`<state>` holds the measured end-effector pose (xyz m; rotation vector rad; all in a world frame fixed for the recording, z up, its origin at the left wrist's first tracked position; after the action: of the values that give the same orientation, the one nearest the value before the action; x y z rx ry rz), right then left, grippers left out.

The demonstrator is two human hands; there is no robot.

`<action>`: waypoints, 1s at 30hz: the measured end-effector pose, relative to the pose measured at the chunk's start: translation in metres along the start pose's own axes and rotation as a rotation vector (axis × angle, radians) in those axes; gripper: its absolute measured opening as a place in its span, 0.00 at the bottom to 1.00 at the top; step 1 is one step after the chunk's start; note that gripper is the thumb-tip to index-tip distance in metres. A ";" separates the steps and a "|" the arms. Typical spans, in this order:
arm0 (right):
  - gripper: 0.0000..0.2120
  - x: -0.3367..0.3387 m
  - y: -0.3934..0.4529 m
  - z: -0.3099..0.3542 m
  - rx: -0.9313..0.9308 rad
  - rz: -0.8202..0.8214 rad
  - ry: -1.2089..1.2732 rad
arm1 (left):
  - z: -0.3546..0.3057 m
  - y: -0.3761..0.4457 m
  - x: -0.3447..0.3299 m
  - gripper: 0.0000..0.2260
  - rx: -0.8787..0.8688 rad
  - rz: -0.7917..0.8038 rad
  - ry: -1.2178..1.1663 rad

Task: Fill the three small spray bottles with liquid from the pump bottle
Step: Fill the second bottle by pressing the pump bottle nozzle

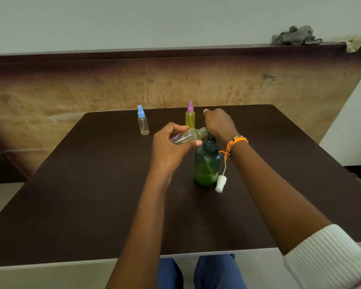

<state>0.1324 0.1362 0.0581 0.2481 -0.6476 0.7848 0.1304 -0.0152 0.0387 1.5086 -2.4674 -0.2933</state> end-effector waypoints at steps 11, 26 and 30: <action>0.18 0.004 -0.002 0.007 -0.007 0.108 0.043 | -0.003 0.001 0.002 0.15 0.003 0.001 -0.008; 0.18 0.003 -0.002 0.008 -0.011 0.073 -0.039 | -0.003 0.001 0.003 0.16 -0.003 0.007 -0.023; 0.18 -0.001 -0.003 0.001 -0.022 0.015 0.053 | 0.001 0.000 0.001 0.17 0.009 0.000 -0.026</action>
<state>0.1340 0.1332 0.0584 0.2020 -0.6088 0.7954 0.1294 -0.0162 0.0375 1.5175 -2.4922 -0.3044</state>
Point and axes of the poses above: each hand's wrist, its own y-axis towards the middle knuckle, its own x-axis out of the back of the hand, z = x × y, the point moved 1 cm from there along y, towards the middle knuckle, and after that the axes turned 2 degrees about z, right-handed, at the moved point
